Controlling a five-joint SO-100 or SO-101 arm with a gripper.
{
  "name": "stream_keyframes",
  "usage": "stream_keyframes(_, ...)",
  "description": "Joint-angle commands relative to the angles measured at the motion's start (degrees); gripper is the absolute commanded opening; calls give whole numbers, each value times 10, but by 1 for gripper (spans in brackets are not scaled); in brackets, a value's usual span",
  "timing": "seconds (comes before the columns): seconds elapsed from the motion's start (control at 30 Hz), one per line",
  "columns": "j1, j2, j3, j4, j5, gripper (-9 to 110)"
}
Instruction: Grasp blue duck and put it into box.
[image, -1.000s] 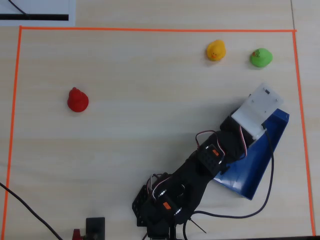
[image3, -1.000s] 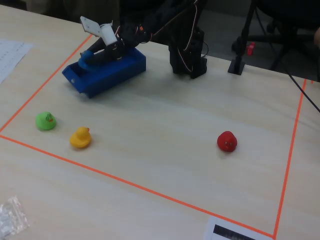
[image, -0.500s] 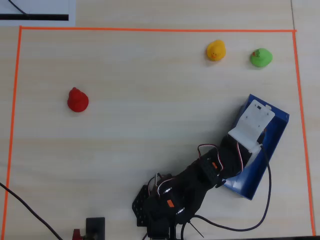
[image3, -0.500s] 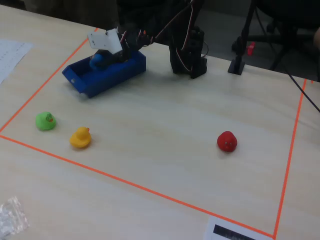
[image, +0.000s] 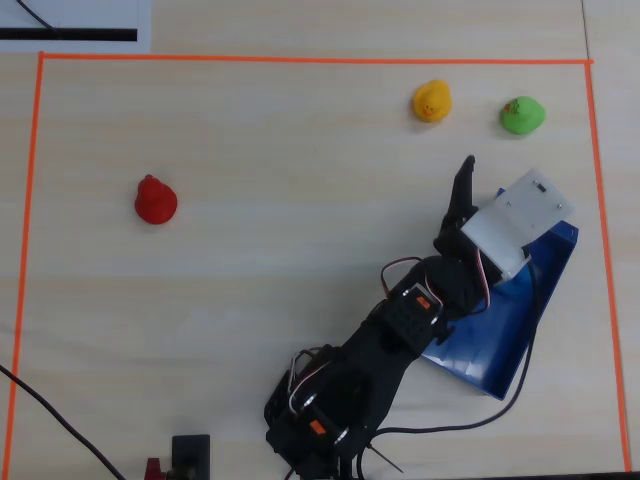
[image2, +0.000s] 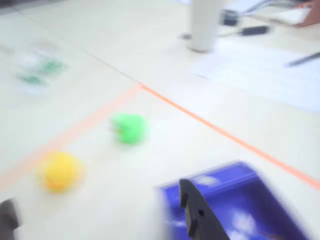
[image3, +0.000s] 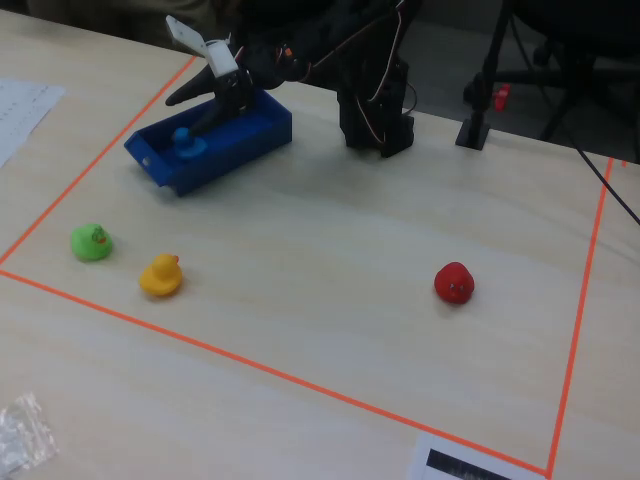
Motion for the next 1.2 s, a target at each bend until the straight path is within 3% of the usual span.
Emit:
stream_keyframes(0.0, -127, 145, -53, 315, 111, 6)
stream_keyframes(0.03, -166, 178, -36, 358, 119, 0)
stream_keyframes(0.2, -345, 367, 104, 490, 163, 0)
stream_keyframes(0.37, -458, 484, 196, 599, 210, 0)
stream_keyframes(0.6, -483, 620, 316, 724, 183, 0)
stream_keyframes(0.87, -496, 620, 316, 887, 85, 0)
stream_keyframes(1.17, -477, 620, 316, 899, 81, 0)
